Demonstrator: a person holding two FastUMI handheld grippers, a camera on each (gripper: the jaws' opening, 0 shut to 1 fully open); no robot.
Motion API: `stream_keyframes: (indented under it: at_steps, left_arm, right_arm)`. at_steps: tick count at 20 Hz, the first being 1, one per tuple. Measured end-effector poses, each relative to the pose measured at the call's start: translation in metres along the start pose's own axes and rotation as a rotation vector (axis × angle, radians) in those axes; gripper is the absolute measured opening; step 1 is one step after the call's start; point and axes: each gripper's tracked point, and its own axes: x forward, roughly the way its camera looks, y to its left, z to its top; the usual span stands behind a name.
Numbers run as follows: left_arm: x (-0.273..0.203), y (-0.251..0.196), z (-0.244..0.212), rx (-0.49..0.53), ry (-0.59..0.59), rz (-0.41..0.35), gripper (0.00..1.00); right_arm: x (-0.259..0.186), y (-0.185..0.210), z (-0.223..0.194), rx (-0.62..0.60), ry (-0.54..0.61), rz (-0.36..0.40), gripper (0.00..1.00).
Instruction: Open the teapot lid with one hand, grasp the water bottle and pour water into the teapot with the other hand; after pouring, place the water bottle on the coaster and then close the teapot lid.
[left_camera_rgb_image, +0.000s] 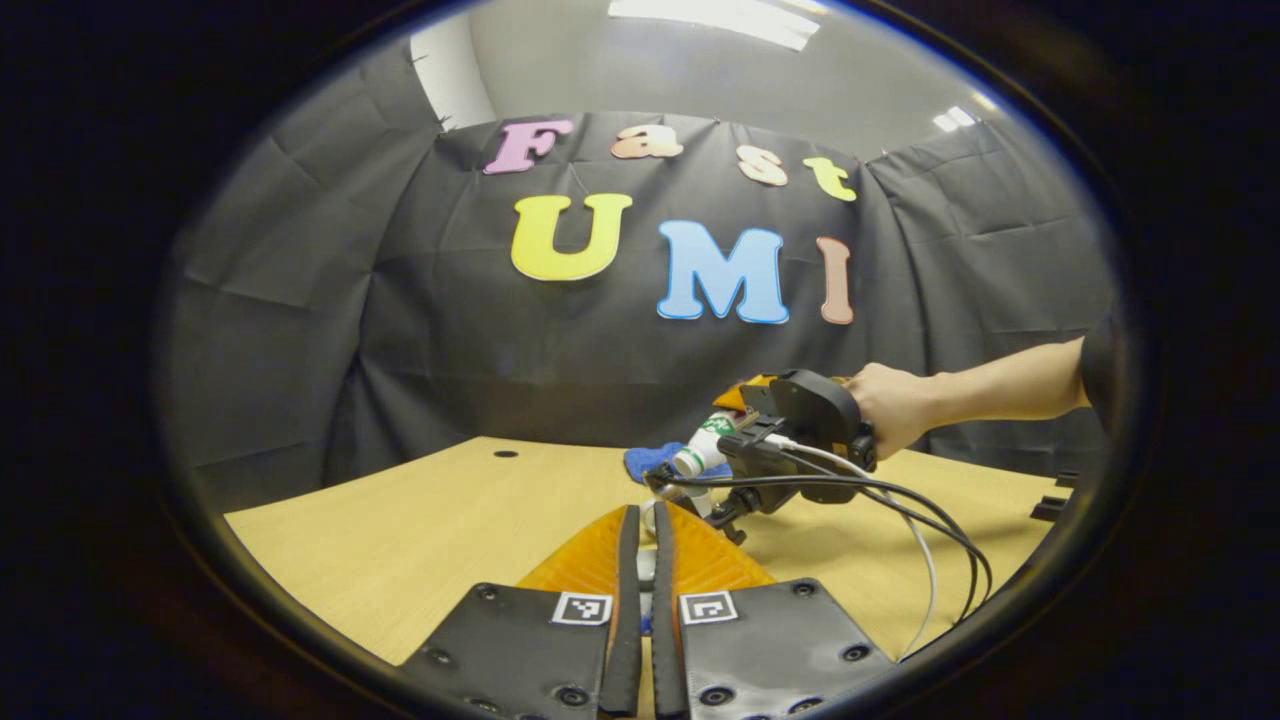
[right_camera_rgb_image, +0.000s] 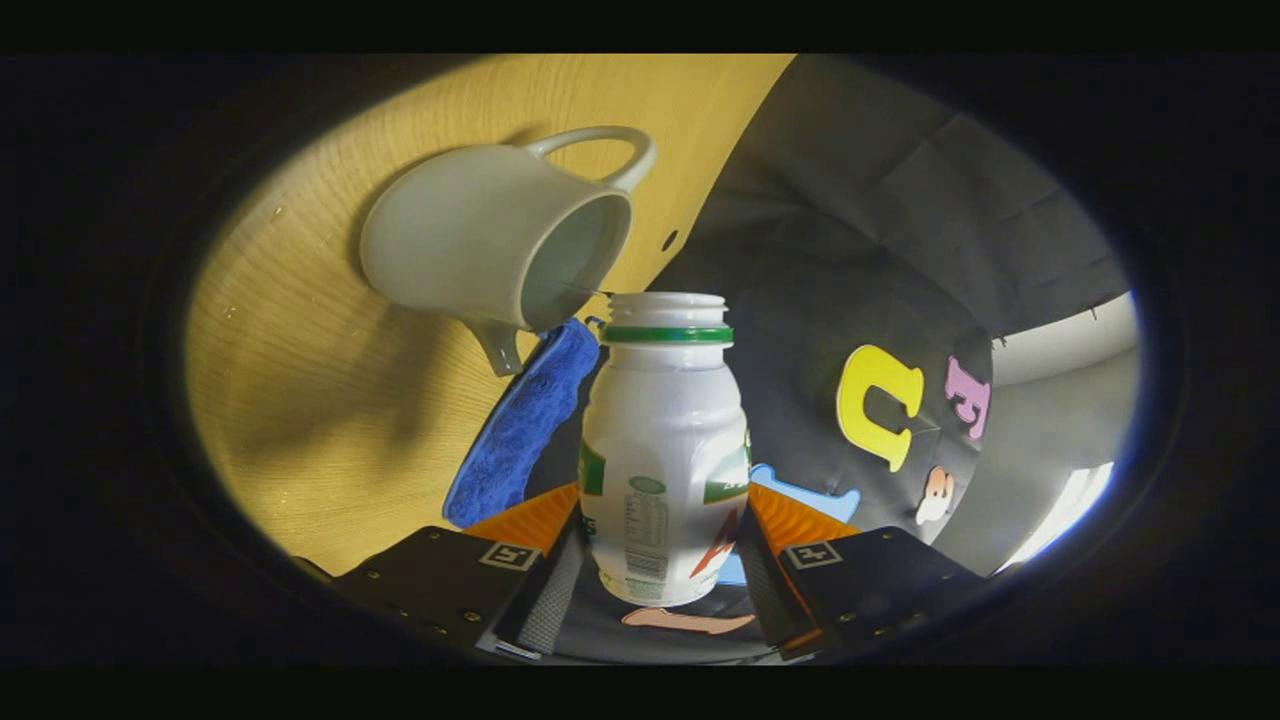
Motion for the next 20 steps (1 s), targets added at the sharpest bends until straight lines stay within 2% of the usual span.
stream_keyframes:
  at_steps: [1,8,9,10,12,13,20]
  left_arm:
    - [0.001,0.001,0.0,-0.002,0.002,0.002,0.11]
    - [0.001,0.004,0.0,-0.001,0.001,0.009,0.11]
    - [0.001,0.005,0.0,0.0,0.001,0.011,0.14]
    - [0.001,0.004,0.0,-0.001,0.001,0.012,0.11]
    - [0.001,0.004,0.0,-0.005,-0.001,0.011,0.11]
    - [0.002,0.003,0.0,-0.005,0.002,0.011,0.14]
    - [0.003,0.006,0.0,-0.003,0.005,0.024,0.14]
  right_arm:
    - [0.0,-0.001,0.0,-0.004,0.0,-0.003,0.74]
    - [-0.001,0.002,0.007,0.005,-0.008,0.0,0.73]
    - [-0.001,0.003,0.008,0.005,-0.011,0.0,0.73]
    - [-0.002,0.004,0.009,0.009,-0.012,0.001,0.74]
    - [-0.002,0.009,0.01,0.036,-0.012,0.011,0.74]
    - [-0.003,0.014,0.011,0.059,-0.011,0.023,0.73]
    - [-0.006,0.036,0.014,0.19,-0.008,0.091,0.74]
